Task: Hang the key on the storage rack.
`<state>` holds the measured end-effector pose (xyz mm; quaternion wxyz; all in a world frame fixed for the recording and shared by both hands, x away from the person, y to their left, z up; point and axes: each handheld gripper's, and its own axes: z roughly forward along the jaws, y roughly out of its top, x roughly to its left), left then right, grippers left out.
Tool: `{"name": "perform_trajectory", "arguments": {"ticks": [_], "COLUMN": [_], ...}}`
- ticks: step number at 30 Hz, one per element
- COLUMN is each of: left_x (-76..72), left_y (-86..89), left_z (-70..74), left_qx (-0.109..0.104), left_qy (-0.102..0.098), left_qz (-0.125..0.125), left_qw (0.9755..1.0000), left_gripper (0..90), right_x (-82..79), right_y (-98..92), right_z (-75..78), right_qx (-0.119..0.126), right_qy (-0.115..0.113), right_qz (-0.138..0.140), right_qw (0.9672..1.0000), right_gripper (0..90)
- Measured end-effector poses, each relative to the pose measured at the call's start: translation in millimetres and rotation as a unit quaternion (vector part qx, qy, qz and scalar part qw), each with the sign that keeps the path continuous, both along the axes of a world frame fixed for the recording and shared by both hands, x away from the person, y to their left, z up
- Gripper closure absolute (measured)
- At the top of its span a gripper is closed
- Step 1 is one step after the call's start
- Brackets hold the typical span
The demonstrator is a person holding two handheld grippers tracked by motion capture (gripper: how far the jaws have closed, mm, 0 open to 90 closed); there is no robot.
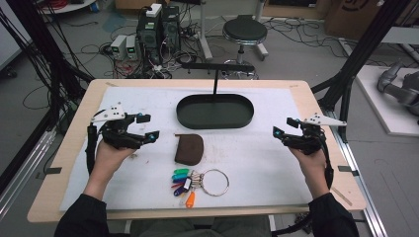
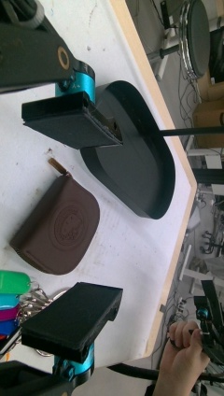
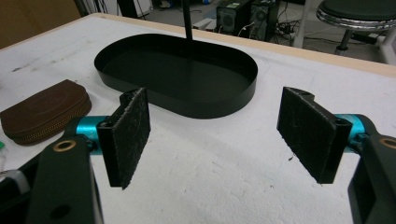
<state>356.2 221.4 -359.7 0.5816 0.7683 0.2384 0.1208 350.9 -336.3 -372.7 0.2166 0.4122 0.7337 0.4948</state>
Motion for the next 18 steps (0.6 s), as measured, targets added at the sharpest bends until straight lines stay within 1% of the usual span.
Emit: {"name": "perform_trajectory", "arguments": {"ticks": [2,9,10,17,18], "left_x": [0.1,0.1,0.1,-0.3,-0.5], "left_y": [-0.1,-2.0,-2.6,-7.6,-8.5], "left_z": [-0.1,-0.6,-0.6,-2.4,-3.1], "left_qx": [-0.003,0.0,0.002,0.011,0.012], "left_qy": [0.0,0.004,0.002,0.008,0.008], "left_qz": [0.0,-0.005,-0.006,-0.02,-0.02], "left_qw": [1.0,1.0,1.0,0.9997,0.9997], "left_gripper": [22.7,22.7,22.7,22.8,22.8], "right_x": [0.3,1.4,1.6,-0.3,-0.5], "right_y": [-0.2,-0.9,-0.8,-0.3,-0.3], "right_z": [-0.7,-1.8,-2.0,-2.2,-2.5], "right_qx": [-0.001,0.0,0.0,0.0,-0.004], "right_qy": [-0.001,0.001,0.001,0.001,-0.002], "right_qz": [0.002,0.001,0.002,0.002,0.002], "right_qw": [1.0,1.0,1.0,1.0,1.0], "right_gripper": [26.2,26.3,26.3,26.7,26.7]}}
